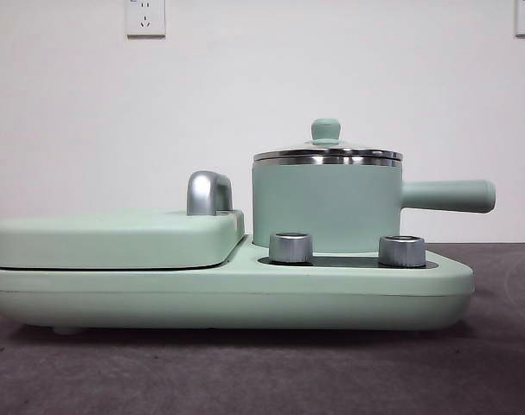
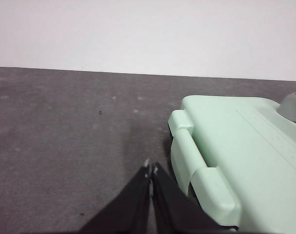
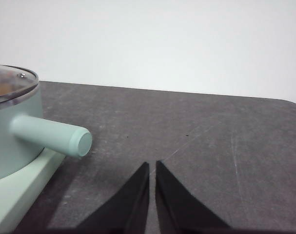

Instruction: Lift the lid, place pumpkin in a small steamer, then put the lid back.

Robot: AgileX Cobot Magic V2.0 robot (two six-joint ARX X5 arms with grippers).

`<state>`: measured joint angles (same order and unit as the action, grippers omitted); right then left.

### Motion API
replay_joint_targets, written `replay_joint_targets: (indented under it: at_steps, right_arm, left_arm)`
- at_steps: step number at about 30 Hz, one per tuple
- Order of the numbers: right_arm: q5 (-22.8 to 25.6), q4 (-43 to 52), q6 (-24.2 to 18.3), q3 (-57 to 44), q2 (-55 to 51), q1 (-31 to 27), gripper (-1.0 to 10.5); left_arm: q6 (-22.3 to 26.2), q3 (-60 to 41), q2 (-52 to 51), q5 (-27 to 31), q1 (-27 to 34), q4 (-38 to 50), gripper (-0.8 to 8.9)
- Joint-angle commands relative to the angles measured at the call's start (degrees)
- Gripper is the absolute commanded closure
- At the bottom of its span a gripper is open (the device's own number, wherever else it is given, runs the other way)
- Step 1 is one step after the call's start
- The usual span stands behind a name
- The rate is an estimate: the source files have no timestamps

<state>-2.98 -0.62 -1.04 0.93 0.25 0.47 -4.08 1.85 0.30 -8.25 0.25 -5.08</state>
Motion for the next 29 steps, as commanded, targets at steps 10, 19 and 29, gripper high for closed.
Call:
replay_joint_targets:
  at_steps: [10, 19, 29]
  right_arm:
    - [0.0, 0.8, 0.6, -0.2, 0.0, 0.1, 9.3]
    - [0.0, 1.4, 0.6, -0.2, 0.0, 0.1, 9.3]
    - [0.0, 1.5, 0.6, -0.2, 0.0, 0.1, 9.3]
  left_arm:
    - [-0.2, -1.1, 0.0, 0.1, 0.0, 0.4, 8.07]
    - [-0.2, -1.1, 0.0, 0.1, 0.0, 0.4, 8.07]
    - [-0.2, -1.1, 0.0, 0.1, 0.0, 0.4, 8.07]
